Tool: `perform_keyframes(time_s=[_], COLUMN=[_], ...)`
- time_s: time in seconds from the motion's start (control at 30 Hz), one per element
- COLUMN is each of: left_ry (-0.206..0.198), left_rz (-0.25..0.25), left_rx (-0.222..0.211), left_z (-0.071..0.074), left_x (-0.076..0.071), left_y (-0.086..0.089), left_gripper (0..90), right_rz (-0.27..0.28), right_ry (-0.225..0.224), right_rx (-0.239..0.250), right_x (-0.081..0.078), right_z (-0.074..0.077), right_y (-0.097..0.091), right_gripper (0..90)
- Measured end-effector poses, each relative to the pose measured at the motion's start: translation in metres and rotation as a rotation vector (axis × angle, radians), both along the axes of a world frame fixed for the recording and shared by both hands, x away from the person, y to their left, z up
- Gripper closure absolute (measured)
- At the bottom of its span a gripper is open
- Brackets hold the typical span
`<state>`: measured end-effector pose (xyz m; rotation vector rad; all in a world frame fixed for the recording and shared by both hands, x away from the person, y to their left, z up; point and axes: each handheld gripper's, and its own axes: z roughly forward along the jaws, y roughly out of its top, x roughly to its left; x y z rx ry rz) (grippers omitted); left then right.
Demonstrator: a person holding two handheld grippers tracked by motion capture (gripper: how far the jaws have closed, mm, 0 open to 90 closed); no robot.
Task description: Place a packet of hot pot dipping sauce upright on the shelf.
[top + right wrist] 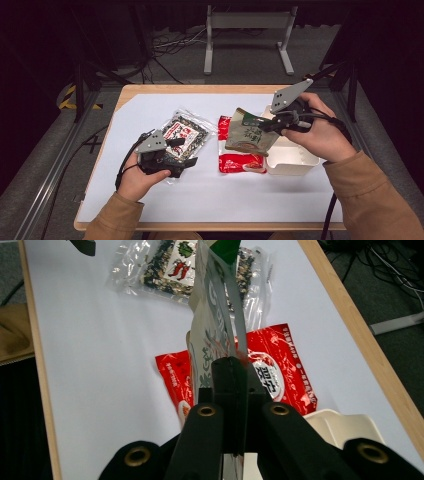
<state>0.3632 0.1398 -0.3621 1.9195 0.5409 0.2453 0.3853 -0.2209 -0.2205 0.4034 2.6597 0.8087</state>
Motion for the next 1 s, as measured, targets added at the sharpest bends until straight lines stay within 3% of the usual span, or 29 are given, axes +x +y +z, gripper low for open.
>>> perform_keyframes(time_s=[0.37, 1.0], left_ry=[0.037, 0.057], left_rz=[0.054, 0.14], left_rx=[0.001, 0.025], left_z=[-0.009, -0.023], left_x=[0.009, 0.015], left_y=[0.016, 0.045], left_gripper=[21.5, 18.8], right_rz=[-0.044, -0.101], right_ry=[-0.034, -0.121], right_rx=[-0.005, -0.041], right_x=[0.016, 0.044], right_z=[0.008, 0.018], right_y=[-0.018, -0.05], right_gripper=[89.9, 89.8])
